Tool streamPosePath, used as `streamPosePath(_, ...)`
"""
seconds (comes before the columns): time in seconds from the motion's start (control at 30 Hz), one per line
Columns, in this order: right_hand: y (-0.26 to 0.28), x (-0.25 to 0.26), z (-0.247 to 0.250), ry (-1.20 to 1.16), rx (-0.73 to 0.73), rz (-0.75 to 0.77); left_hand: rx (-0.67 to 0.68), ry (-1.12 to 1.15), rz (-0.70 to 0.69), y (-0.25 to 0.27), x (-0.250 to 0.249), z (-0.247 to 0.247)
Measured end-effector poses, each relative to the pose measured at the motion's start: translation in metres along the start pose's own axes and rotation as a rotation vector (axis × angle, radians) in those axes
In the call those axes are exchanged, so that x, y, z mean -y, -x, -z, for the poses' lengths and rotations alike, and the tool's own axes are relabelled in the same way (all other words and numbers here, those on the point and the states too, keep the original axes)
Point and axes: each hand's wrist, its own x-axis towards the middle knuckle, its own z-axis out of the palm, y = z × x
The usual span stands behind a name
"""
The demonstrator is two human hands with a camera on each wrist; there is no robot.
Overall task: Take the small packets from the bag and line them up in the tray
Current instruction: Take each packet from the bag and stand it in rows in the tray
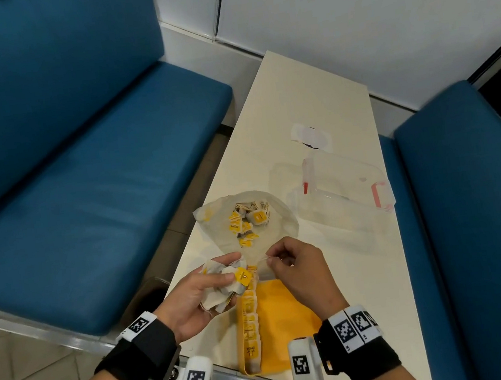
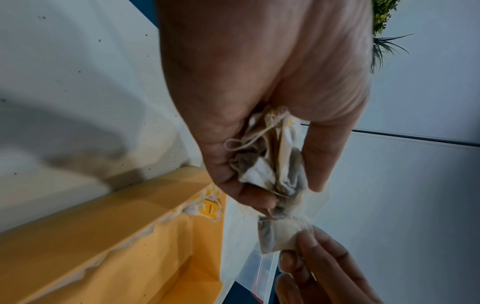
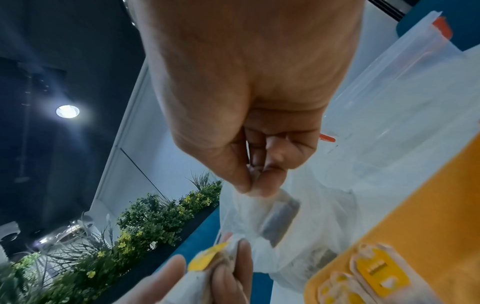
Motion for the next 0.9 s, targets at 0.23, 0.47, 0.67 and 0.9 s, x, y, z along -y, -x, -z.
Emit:
streamPosePath(0.23,0.001,0.020,0.011,0.028,-0.045,0.080,-0.028,-0.027,0.031,0.001,0.004,-0.001)
streamPosePath(0.47,-0.001,0.042,0.018,0.035,-0.095,0.136,0.002,-0.033,0.067,0.003,0.005,0.001)
streamPosePath(0.67,-0.007,0.055,0.020,0.049,-0.142,0.159,0.051,-0.033,0.084,0.006,0.003,0.002)
streamPosePath(0.9,-0.013,0.065,0.019,0.025,-0.192,0.181,0.051,-0.067,0.080,0.006,0.002,0.006)
